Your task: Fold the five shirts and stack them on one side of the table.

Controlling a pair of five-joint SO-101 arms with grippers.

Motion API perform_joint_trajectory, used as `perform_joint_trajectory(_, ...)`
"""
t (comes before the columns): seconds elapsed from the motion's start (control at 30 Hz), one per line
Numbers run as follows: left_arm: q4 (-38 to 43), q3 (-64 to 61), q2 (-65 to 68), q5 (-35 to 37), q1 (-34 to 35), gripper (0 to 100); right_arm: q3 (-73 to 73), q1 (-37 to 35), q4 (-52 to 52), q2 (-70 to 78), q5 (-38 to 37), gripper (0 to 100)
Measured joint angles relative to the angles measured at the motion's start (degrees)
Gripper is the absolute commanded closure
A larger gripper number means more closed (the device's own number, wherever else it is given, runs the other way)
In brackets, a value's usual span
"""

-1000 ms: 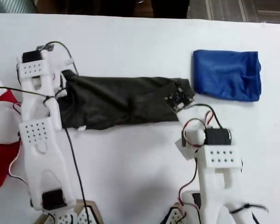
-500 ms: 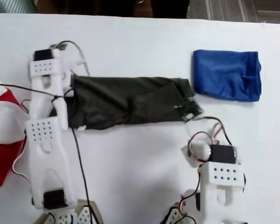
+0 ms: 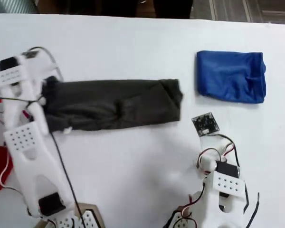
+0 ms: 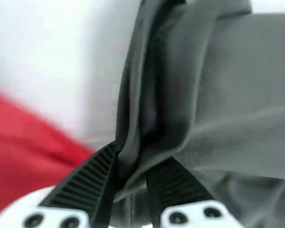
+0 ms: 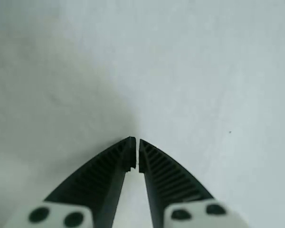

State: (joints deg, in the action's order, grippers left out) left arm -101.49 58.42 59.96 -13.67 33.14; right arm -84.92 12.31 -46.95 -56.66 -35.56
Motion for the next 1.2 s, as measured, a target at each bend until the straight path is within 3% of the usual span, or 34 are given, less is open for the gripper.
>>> perform_joint_trajectory(0.13,0.0,-2.7,-3.3,-1.4,3.1,97,-0.4,0.0,0.1,-0.2,0.0,97.8)
perform_joint_trajectory(0.3,0.0,-13.1,-10.5,-1.7,-0.2,97,-0.6,0.0,0.1,-0.3,0.0,97.8)
perform_joint_trajectory(0.5,0.0,-22.4,-22.0,2.0,-9.8,97,-0.8,0.0,0.3,-0.3,0.0,97.8)
perform_joint_trajectory(0.73,0.0,-24.2,-35.0,4.2,-23.2,97,-0.8,0.0,0.3,-0.3,0.0,97.8)
perform_joint_trajectory(1.03,0.2,-24.2,-36.9,9.6,-39.4,97,-0.8,0.4,0.3,-0.3,0.0,97.8)
perform_joint_trajectory(1.2,6.1,-24.2,-36.9,11.0,-46.6,97,-0.8,0.4,0.3,-0.3,0.0,97.8)
